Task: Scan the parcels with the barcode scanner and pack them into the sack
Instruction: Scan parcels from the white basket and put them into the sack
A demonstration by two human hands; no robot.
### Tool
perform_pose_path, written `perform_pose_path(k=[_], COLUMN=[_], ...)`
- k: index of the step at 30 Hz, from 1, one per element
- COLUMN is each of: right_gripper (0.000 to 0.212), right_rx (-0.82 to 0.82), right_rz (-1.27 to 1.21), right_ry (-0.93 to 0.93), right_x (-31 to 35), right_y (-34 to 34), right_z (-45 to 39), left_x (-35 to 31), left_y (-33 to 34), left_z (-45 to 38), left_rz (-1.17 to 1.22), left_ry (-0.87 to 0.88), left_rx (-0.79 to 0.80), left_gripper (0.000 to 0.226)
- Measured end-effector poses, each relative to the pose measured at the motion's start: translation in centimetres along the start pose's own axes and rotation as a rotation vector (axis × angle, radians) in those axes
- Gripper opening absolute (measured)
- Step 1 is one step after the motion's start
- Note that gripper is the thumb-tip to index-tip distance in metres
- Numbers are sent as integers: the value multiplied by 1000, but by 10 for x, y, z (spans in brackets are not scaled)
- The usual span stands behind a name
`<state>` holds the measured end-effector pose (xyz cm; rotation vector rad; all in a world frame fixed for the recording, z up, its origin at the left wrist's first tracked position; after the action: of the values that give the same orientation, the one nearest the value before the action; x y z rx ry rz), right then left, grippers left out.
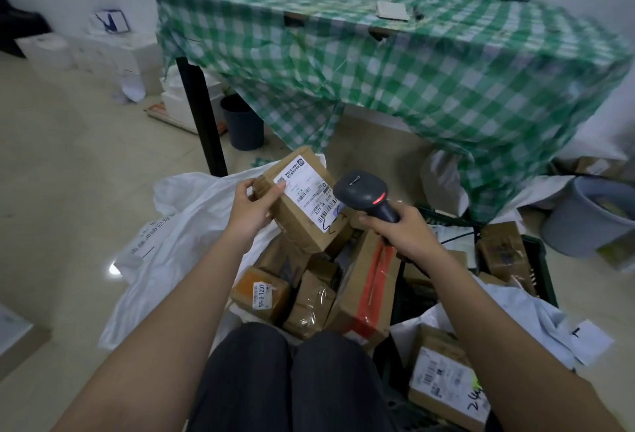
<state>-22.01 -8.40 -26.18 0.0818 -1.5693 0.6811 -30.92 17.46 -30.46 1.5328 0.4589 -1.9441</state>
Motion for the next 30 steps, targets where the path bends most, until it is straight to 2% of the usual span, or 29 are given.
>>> perform_pose_path(k=[3,6,8,10,13,16,19,21,22,26,28,30], right_gripper=[18,26,28,33,39,27,19,20,19,14,12,12], right_rx=[-147,-326,-375,-392,-445,-498,-498,-485,-484,-494,-501,-515], right_rz=[-18,-216,-358,-401,-353,-373,-378,-363,-366,-373,-385,-404], right_ry=[28,96,87,62,69,93,98,94,91,67,47,37], right_x=[-15,-29,-27,-20,-19,-29,-39,-43,-45,-43,-40,-39], right_y=[-8,-12,-8,-5,-14,-38,-64,-75,-80,-94,-95,-93], right_z=[4,6,5,2,-1,1,7,10,11,10,7,2], left_x=[6,9,10,11,23,34,38,49,52,60,63,69], left_y=[-7,4,21,41,61,70,85,88,92,107,110,113], left_z=[4,12,19,29,33,33,38,34,35,34,30,30], left_rz=[53,159,237,254,133,-82,-115,-135,-171,-168,-173,-209], left_ry=[-23,-70,-114,-152,-202,-227,-207,-249,-268,-318,-307,-306], left_rx=[-10,32,74,135,187,232,352,354,377,486,500,517], left_gripper=[66,61,59,61,62,65,69,98,103,52,42,43])
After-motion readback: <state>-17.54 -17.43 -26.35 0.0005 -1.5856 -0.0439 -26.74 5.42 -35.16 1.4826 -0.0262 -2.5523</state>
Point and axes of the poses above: each hand's wrist, its own z-axis away from the middle knuckle, its own y-axis out of the palm, x = y × z, the point moved 8 cm from there along -z, towards the middle knuckle, and after that the axes turned 2 degrees about -y, right-handed, at the moved point
